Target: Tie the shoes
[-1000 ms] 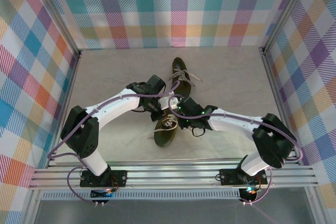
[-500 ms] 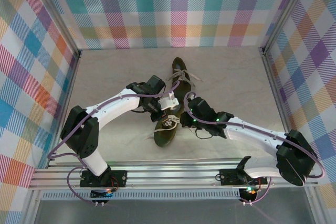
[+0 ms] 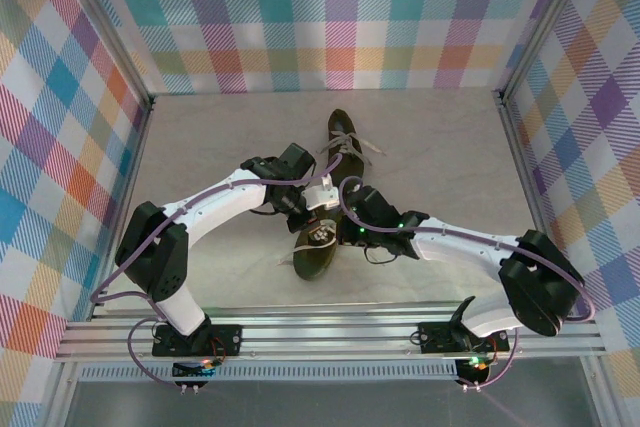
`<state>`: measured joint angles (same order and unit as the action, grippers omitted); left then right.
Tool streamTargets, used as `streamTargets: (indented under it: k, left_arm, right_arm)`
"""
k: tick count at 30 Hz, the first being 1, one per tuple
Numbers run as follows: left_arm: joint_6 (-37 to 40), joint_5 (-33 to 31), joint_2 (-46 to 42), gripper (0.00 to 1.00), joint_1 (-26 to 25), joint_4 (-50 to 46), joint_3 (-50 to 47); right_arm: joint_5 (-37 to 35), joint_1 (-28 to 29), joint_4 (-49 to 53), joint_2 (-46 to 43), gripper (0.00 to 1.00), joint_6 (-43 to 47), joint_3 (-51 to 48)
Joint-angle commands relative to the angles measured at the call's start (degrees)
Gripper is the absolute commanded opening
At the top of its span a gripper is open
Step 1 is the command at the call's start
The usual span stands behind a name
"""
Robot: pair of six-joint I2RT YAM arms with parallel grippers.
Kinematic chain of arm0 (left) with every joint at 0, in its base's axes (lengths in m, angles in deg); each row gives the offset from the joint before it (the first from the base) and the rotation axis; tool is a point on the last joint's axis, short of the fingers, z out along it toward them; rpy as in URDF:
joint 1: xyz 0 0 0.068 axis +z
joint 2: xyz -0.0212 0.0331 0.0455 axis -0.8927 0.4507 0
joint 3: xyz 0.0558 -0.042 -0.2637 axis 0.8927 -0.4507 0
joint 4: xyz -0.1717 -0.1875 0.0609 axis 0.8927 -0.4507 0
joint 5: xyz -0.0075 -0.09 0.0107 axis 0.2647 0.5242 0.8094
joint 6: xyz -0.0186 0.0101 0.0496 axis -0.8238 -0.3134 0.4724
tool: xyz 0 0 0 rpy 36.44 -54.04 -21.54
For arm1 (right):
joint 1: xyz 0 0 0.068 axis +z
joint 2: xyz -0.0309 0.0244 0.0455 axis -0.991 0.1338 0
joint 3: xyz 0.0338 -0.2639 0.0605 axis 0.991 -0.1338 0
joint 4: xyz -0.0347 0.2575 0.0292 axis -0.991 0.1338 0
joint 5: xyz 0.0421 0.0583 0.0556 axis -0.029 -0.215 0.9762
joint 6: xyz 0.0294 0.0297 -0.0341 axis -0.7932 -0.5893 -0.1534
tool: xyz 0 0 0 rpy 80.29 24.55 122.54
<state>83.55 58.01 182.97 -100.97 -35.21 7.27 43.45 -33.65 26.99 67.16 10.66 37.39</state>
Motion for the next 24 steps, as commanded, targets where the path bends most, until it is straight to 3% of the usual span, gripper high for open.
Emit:
streamTargets:
  k: [1,24]
  left_arm:
    - [0.0,1.3,-0.8,0.0,0.1,-1.2,0.7]
    - [-0.3,1.8,-1.3,0.0,0.9,-0.9,0.4]
  right_arm:
    - [0.6,-0.2,-2.6,1.1,0.08,-0.8,1.9]
    - [3.3,-1.8,-7.9,6.3,0.18,-2.7,1.8]
